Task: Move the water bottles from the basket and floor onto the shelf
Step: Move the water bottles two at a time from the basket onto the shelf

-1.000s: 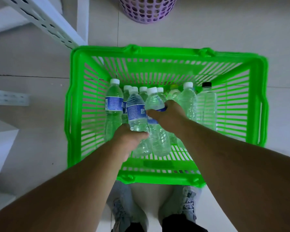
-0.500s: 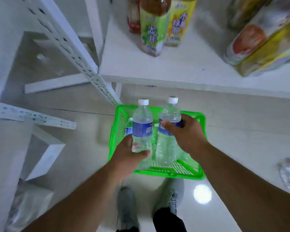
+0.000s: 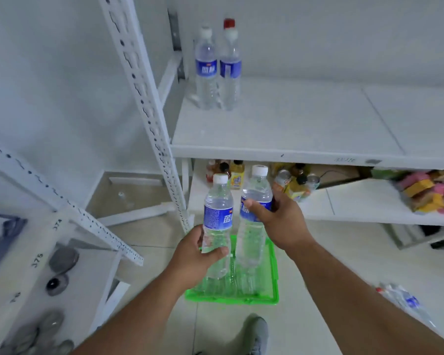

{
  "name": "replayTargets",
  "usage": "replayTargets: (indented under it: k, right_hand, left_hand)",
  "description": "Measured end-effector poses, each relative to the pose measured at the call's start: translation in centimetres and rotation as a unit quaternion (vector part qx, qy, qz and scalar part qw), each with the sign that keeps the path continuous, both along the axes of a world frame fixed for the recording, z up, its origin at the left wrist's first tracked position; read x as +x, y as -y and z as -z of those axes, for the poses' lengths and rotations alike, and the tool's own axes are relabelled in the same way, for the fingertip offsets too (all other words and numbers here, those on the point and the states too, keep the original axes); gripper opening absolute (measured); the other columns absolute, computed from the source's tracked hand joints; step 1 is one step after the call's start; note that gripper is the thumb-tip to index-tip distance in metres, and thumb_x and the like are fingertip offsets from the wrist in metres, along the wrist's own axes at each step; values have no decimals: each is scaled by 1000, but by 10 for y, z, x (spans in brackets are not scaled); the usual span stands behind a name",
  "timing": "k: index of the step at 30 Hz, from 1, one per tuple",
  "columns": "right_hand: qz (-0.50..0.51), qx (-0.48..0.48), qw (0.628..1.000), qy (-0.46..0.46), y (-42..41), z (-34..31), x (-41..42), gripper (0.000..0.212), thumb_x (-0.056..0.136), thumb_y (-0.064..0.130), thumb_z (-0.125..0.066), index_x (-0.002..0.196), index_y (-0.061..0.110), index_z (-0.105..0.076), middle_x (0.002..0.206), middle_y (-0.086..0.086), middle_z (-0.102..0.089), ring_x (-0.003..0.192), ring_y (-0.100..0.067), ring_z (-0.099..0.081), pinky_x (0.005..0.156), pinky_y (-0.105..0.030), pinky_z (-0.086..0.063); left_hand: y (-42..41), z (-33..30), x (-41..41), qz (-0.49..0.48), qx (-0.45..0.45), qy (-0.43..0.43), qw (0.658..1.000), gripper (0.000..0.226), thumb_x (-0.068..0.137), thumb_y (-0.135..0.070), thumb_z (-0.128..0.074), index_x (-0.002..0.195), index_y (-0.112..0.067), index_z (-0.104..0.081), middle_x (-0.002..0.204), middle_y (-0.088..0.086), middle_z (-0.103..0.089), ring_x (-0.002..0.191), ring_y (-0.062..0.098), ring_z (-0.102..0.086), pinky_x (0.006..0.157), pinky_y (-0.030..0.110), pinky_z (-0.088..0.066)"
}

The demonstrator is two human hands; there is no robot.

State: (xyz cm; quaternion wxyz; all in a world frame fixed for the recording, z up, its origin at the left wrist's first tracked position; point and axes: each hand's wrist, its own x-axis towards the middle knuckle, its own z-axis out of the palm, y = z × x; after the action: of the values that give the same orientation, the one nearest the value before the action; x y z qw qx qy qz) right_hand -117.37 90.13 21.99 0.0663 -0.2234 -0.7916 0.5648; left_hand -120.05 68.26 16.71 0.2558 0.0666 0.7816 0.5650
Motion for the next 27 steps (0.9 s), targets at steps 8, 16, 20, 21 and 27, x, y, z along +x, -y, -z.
replayTargets:
  k: [8,16,20,21,27]
  right_hand:
    - [10,70,995,-65,4,-124,46,42,71,62,-74,95,28,-71,82,16,-74,74,-1,-70,70,-30,-56]
    - [5,50,992,-116,-22,-185,71,38,71,58,-77,96,30,-69,83,18,-74,74,0,-70,65,-25,-53]
    - [-19,43,991,-127,-40,-201,75,32,74,50,-79,96,29,-70,82,16,-74,72,1,-69,61,-20,-51]
    - [-27,40,991,-127,-45,-203,74,33,74,49,-79,97,28,-70,84,14,-75,74,-1,-70,64,-23,-53]
    - [-62,21,990,-124,-61,-209,57,40,73,50,-79,103,25,-71,91,8,-75,83,-11,-72,80,-39,-59]
  left_hand:
    - [-3,-112,35,-28,30,-69,997,43,67,-15,-85,103,-26,-64,91,-12,-76,85,9,-73,71,22,-54]
    - [-28,-166,48,-76,45,-122,989,45,64,-15,-87,103,-22,-66,92,-1,-77,85,15,-74,81,36,-58]
    - [-43,-176,53,-99,53,-131,985,45,64,-15,-88,103,-22,-66,93,-2,-78,87,15,-74,83,38,-58]
    - [-48,-178,53,-102,56,-132,984,46,64,-16,-89,103,-23,-66,94,-4,-77,88,14,-74,83,37,-57]
    - [-64,-182,51,-123,51,-146,980,43,68,-27,-89,104,-30,-65,98,-13,-76,91,4,-70,80,26,-53]
